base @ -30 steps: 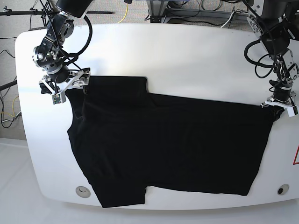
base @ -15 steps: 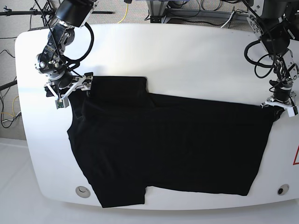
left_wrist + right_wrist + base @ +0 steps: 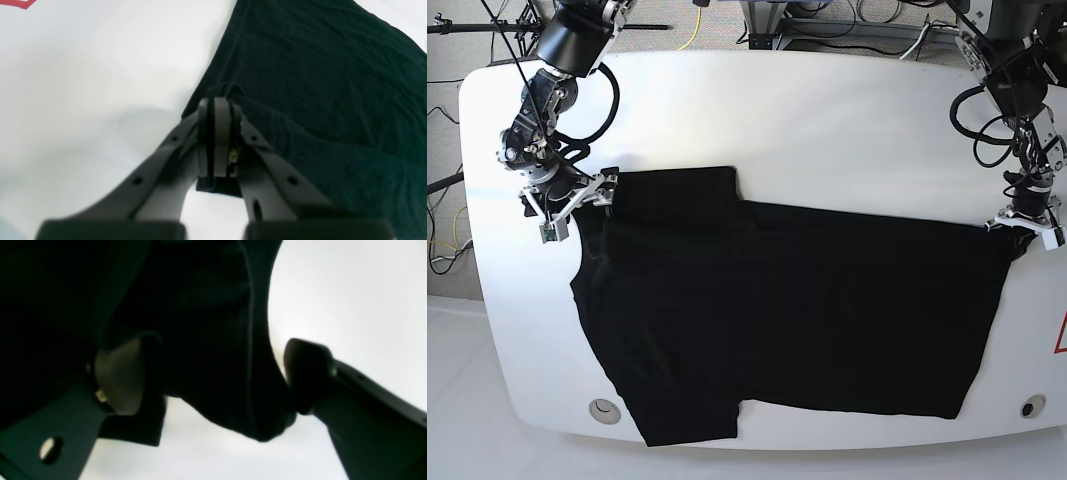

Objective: Fold the T-shirt properly

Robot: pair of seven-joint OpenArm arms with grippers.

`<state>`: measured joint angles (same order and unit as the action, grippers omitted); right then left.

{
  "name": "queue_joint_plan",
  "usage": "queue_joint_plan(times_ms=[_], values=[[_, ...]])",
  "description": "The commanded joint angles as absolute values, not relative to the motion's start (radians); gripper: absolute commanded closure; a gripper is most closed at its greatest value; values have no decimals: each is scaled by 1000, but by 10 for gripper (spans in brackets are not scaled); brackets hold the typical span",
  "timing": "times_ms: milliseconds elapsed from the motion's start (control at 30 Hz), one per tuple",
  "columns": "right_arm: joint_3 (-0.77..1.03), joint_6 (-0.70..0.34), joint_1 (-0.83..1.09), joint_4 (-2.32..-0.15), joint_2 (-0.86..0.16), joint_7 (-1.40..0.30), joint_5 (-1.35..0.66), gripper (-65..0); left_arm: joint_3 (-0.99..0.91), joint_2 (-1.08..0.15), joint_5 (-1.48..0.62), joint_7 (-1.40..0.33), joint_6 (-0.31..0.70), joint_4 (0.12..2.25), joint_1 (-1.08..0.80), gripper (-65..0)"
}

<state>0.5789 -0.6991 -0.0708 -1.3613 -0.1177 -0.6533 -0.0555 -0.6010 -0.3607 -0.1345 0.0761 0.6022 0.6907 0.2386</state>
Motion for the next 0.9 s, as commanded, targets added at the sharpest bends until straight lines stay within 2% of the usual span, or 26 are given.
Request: queue_joint_plan(times_ms=[0,100,200,267,467,867], values=[[581,-698,-81,-1368,-130,-642,-62,-465,-602,-383,-150,104,607,708,259,0],[581,-698,-77,-1366,-130,-642,-62,-299,-602,-383,-150,104,607,708,259,0],[581,-698,-73,-1365,-130,-642,-62,-100,-602,-383,-150,104,607,708,259,0],[578,-698,-61,-1365,-130,-642,-62,-47,-599,-383,-150,104,607,708,259,0],[552,-698,-50,-1368,-130,-641,-62,-101,-555,-383,-150,105,607,708,259,0],[552,-698,-24,-1372,-130,-639,-67,-101,-547,-383,-151,105,607,708,225,0]])
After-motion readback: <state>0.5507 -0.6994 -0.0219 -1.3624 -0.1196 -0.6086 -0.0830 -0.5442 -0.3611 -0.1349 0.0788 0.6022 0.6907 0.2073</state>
